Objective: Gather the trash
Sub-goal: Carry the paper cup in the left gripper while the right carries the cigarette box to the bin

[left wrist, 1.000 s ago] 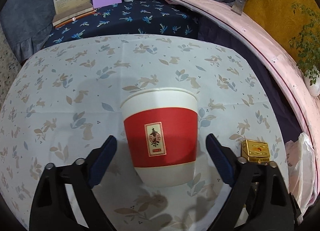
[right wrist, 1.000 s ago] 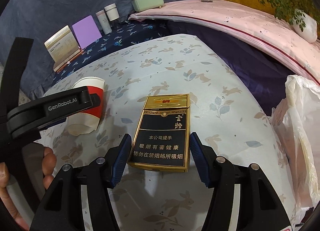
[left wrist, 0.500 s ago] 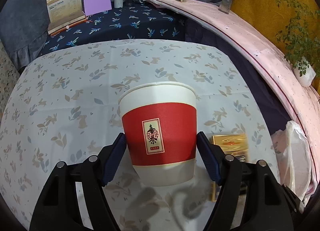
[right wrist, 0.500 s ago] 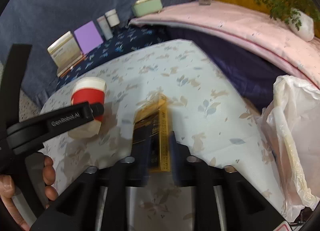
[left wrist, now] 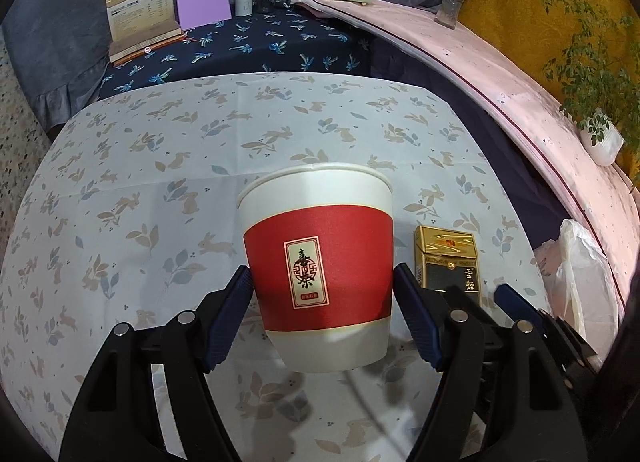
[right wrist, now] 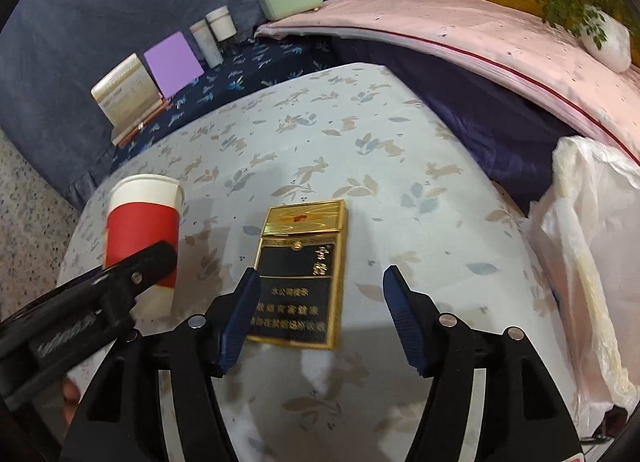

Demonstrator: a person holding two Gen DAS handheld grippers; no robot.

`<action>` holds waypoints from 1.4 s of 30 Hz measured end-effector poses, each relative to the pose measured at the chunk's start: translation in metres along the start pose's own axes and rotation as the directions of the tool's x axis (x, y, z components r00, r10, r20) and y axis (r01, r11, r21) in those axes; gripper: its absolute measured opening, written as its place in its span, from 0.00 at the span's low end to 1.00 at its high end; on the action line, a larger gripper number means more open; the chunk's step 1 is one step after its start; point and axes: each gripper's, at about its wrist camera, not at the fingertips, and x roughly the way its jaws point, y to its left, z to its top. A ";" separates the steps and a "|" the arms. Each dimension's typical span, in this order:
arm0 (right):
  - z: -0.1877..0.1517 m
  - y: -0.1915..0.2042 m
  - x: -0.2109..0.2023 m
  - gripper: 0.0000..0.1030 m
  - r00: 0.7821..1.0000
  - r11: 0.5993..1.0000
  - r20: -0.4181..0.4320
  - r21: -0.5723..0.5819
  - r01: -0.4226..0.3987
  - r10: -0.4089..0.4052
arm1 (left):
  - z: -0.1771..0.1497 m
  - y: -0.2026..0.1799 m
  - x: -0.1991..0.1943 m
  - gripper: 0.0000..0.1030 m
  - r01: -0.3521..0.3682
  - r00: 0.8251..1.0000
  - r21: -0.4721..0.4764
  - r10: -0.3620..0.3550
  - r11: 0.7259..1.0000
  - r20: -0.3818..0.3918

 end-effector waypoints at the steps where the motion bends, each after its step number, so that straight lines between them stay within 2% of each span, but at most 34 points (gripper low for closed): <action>1: 0.001 0.004 0.006 0.60 1.000 1.000 -0.009 -0.012 0.005 -0.005 | 0.000 0.003 0.000 0.67 -0.003 1.000 -0.004 0.003 1.000 0.000; 6: 0.002 0.019 0.022 0.60 0.998 0.995 0.001 -0.077 0.059 -0.059 | 0.000 0.012 0.000 0.67 -0.010 1.000 -0.018 0.010 1.000 -0.001; 9: 0.002 0.020 0.021 0.56 0.998 0.993 0.007 -0.091 0.070 -0.069 | 0.000 0.013 -0.001 0.67 0.000 1.000 -0.025 0.000 1.000 -0.002; 18: 0.000 0.004 -0.018 0.55 0.995 0.997 0.079 -0.052 0.065 -0.061 | -0.002 -0.007 -0.023 0.67 0.038 0.999 0.000 -0.038 0.999 0.030; 30: 0.005 -0.038 -0.103 0.55 0.969 0.995 0.225 0.002 0.100 -0.098 | -0.003 -0.063 -0.070 0.67 0.100 0.990 0.076 -0.107 0.992 0.096; 42: -0.008 -0.113 -0.161 0.55 0.939 0.981 0.295 0.119 0.151 -0.180 | -0.008 -0.135 -0.100 0.67 0.153 0.975 0.192 -0.180 0.969 0.127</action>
